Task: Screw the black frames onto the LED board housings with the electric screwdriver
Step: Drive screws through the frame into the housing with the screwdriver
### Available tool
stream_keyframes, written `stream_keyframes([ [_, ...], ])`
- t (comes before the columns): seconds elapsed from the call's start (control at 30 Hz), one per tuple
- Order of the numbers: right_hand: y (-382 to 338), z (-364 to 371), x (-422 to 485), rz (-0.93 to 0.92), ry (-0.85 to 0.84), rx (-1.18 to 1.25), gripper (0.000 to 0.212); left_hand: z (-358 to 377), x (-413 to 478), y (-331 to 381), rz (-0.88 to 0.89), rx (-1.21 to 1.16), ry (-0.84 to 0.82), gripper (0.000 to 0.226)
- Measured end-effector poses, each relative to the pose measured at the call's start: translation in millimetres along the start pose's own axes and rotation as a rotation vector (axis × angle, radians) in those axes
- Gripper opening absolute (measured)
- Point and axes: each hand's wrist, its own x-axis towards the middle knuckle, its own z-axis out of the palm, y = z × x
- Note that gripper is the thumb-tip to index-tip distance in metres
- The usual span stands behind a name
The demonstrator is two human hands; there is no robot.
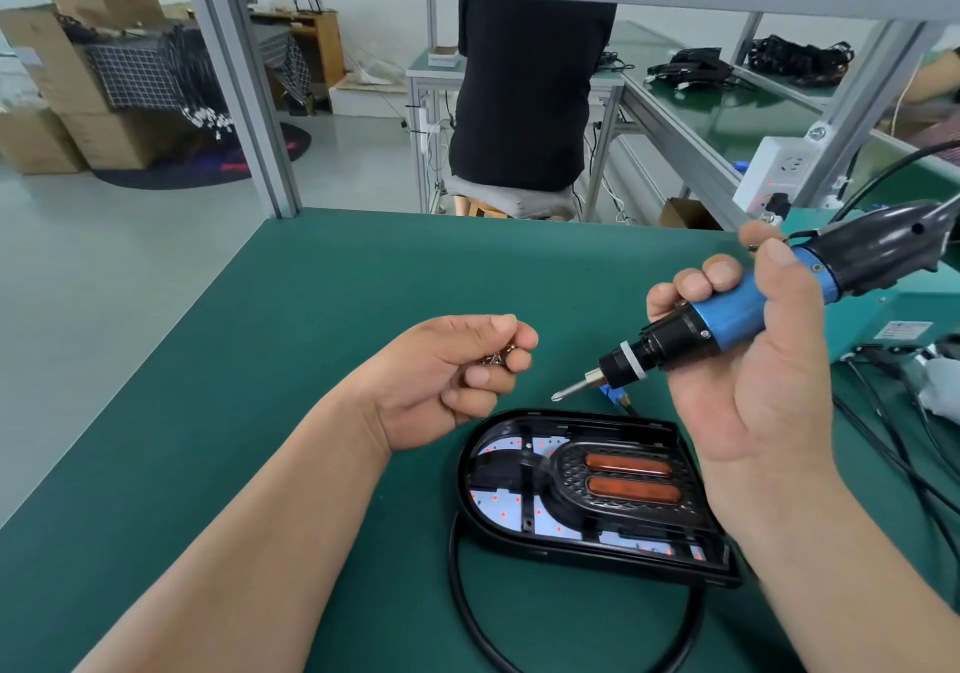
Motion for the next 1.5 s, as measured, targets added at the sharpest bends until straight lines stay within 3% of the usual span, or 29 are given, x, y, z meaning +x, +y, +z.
stream_keyframes([
  [0.8,-4.2,-0.5,1.3,-0.012,0.047,0.054,0.009,-5.8,0.0,-2.5,0.003,0.095,0.013,0.031],
  [1.27,-6.5,0.7,2.7,-0.049,0.091,0.082,0.012,8.4,1.4,-3.4,-0.031,0.214,0.001,0.005],
  [1.5,-7.7,3.5,1.0,-0.066,0.073,0.088,0.013,15.7,0.3,-4.2,-0.027,0.247,-0.025,0.009],
])
